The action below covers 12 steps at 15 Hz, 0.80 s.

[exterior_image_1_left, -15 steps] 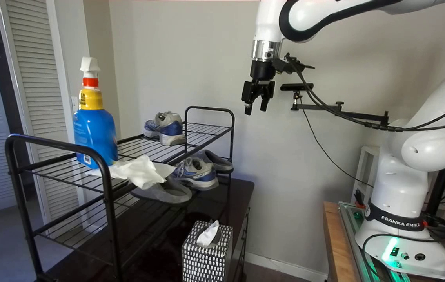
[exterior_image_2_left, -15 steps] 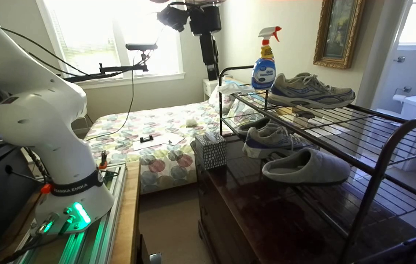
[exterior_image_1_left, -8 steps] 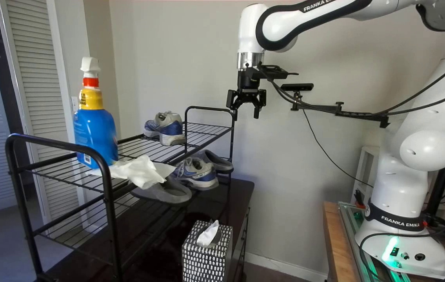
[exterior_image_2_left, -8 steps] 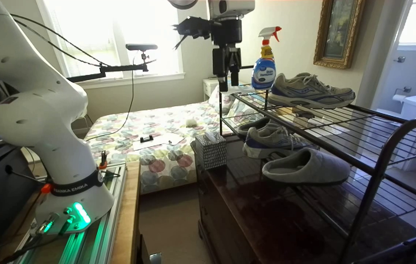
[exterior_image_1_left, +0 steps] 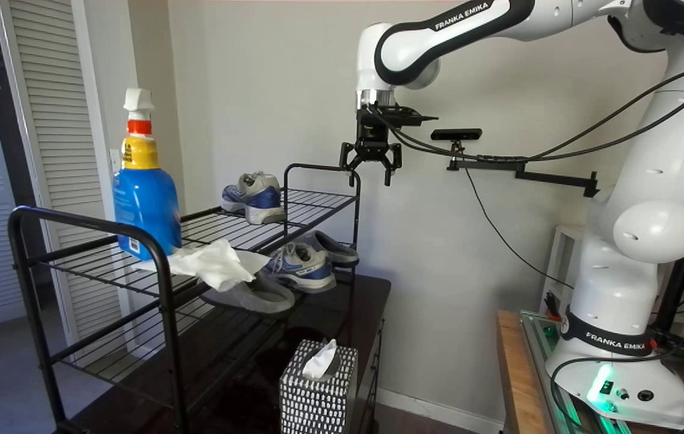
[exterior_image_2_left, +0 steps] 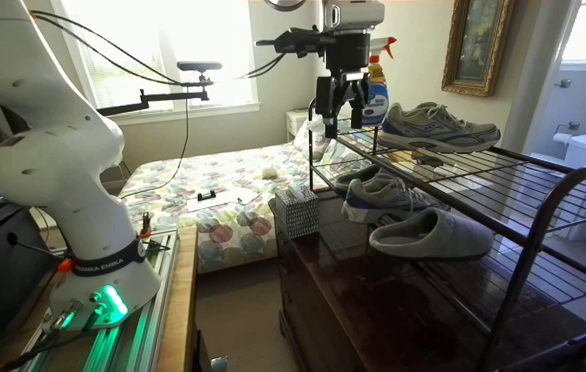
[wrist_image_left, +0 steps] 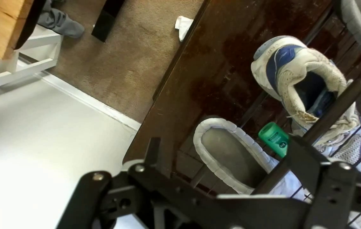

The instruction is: Move the shoe rack slightly

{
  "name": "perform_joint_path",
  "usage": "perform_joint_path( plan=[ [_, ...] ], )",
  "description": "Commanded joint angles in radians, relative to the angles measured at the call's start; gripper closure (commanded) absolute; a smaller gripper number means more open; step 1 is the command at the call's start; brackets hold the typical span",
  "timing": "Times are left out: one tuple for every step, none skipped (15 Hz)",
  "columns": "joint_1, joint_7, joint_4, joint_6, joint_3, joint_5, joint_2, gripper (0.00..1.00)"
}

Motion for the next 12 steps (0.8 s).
perform_joint_path(
  plan=[
    [0.007, 0.091, 0.029, -0.021, -0.014, 0.005, 0.029, 0.0],
    [0.004, 0.154, 0.044, -0.02, -0.014, 0.018, 0.054, 0.0],
    [0.008, 0.185, 0.047, -0.013, -0.018, 0.037, 0.065, 0.0],
    [0.012, 0.222, 0.056, -0.008, -0.022, 0.05, 0.082, 0.0],
    [0.015, 0.247, 0.067, -0.011, -0.027, 0.071, 0.099, 0.0],
    [0.017, 0.28, 0.082, -0.005, -0.032, 0.099, 0.116, 0.0],
    [0.018, 0.326, 0.099, -0.007, -0.034, 0.112, 0.137, 0.0],
    [0.019, 0.372, 0.119, -0.007, -0.036, 0.124, 0.159, 0.0],
    [0.021, 0.418, 0.134, 0.002, -0.039, 0.134, 0.179, 0.0],
    [0.024, 0.456, 0.148, 0.016, -0.043, 0.141, 0.196, 0.0],
    [0.026, 0.493, 0.165, 0.03, -0.048, 0.145, 0.219, 0.0],
    [0.029, 0.524, 0.183, 0.038, -0.053, 0.141, 0.241, 0.0]
  ],
)
